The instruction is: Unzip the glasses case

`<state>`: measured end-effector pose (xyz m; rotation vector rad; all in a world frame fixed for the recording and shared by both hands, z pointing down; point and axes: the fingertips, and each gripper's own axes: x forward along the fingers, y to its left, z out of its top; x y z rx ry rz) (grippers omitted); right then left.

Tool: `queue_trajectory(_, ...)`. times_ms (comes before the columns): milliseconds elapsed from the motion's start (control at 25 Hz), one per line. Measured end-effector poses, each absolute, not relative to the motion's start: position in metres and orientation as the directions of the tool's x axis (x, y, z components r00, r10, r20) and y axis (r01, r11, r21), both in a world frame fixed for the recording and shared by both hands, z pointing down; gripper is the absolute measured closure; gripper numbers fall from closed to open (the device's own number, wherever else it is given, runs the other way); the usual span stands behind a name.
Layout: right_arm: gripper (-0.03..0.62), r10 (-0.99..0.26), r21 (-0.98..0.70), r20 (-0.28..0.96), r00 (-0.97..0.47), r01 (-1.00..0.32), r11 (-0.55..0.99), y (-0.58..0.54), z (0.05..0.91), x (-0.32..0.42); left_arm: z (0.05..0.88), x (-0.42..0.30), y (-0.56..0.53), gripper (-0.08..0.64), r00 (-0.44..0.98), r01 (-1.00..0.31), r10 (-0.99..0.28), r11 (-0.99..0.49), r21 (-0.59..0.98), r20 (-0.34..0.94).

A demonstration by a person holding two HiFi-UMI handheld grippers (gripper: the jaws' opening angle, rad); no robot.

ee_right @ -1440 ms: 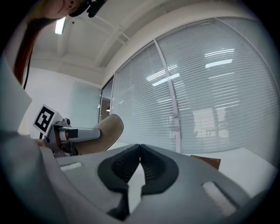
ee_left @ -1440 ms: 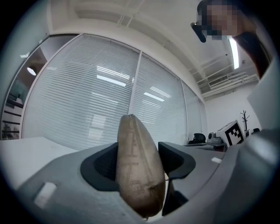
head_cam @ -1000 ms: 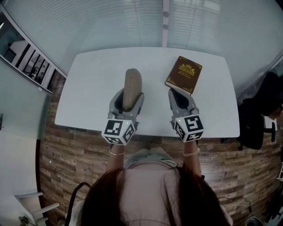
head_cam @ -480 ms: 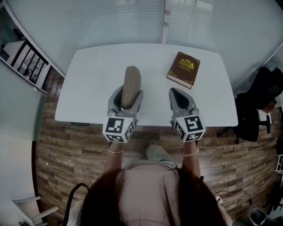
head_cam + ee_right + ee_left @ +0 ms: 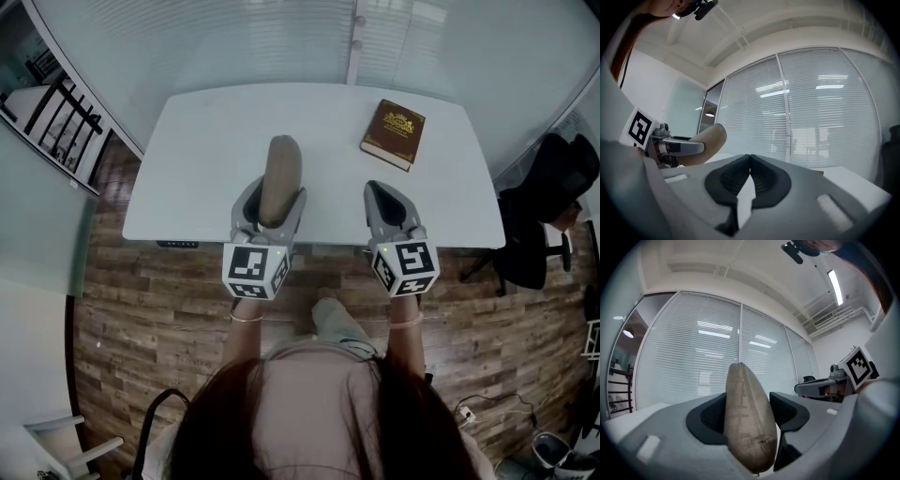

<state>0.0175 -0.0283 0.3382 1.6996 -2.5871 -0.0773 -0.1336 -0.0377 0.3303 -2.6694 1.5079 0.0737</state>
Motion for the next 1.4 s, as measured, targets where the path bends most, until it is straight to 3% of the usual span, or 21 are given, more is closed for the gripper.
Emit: queue_trajectory(1400,0.589,-0.912,0.12,-0.007,-0.411,-0.905,0.407,0.068,0.323,-0.033,0.322,-0.186,0.081,0.279,0.465,-0.884,-0.874,-0.467,-0.024,-0.143)
